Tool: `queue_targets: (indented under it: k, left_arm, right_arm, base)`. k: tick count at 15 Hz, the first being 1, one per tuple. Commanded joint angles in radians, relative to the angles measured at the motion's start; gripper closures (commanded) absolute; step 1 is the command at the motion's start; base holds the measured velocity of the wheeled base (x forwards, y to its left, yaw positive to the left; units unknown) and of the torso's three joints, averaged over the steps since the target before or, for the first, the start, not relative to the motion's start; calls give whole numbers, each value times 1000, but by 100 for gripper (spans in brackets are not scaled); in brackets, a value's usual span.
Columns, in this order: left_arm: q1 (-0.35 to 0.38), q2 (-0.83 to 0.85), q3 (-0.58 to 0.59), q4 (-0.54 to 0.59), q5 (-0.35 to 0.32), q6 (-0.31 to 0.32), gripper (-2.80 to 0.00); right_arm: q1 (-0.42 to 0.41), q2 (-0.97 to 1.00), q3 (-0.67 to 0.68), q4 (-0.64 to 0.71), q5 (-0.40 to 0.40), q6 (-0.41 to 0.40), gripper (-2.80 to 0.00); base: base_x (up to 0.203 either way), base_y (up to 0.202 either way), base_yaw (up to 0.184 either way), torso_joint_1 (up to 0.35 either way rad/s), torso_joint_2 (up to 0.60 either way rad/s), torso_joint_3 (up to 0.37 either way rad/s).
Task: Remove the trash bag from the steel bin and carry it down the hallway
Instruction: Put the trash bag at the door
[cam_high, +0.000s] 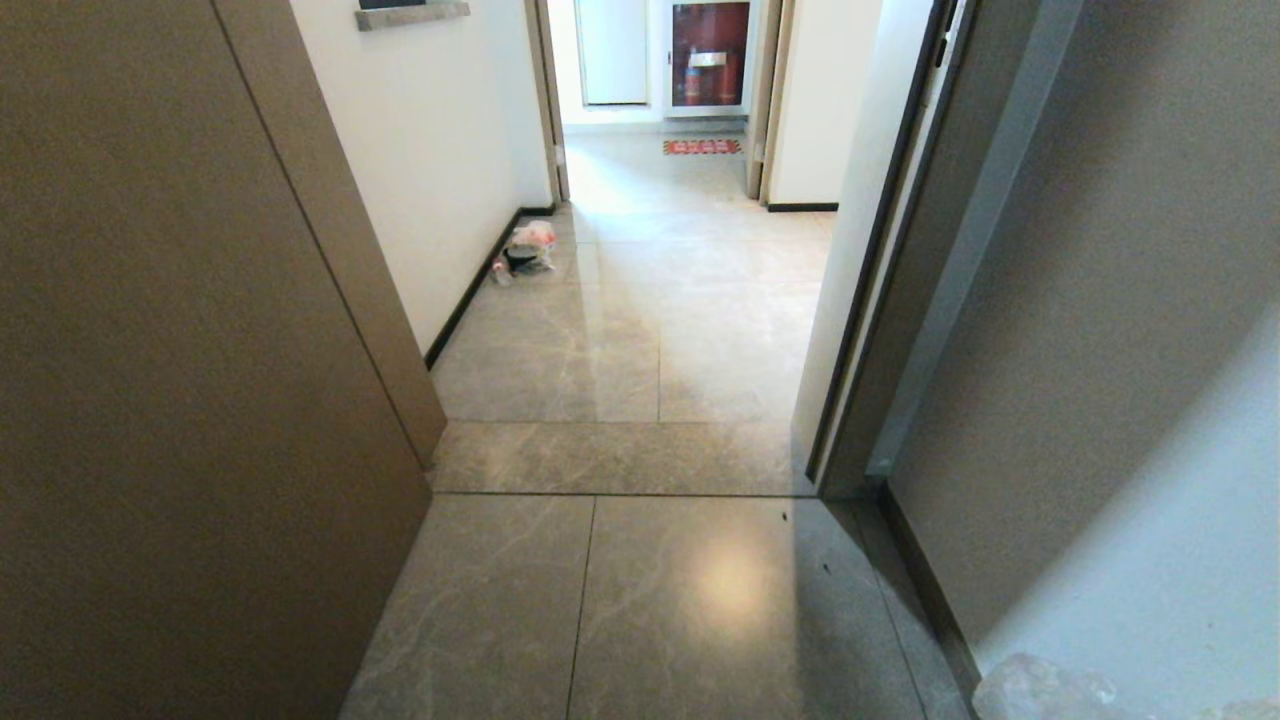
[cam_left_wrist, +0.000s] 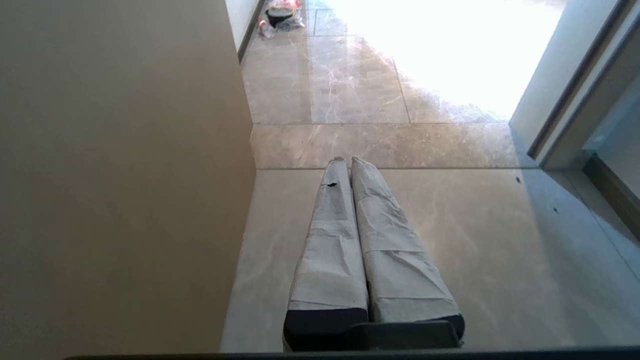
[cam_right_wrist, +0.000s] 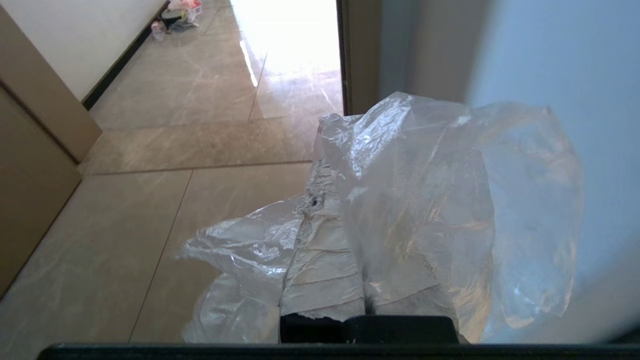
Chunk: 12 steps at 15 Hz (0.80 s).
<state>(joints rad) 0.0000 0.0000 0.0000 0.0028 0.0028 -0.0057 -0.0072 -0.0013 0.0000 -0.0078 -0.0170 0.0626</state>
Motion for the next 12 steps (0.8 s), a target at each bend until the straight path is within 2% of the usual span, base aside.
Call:
queue_targets:
  k: [1, 12]
  left_arm:
    - [0, 0, 0, 0, 0, 0, 0]
    - [0, 0, 0, 0, 0, 0, 0]
  right_arm:
    - [0, 1, 2, -1, 0, 0, 0]
    - [0, 1, 2, 0, 0, 0, 0]
  base:
    - [190, 0, 3, -2, 2, 2]
    - [193, 0, 0, 1, 2, 2]
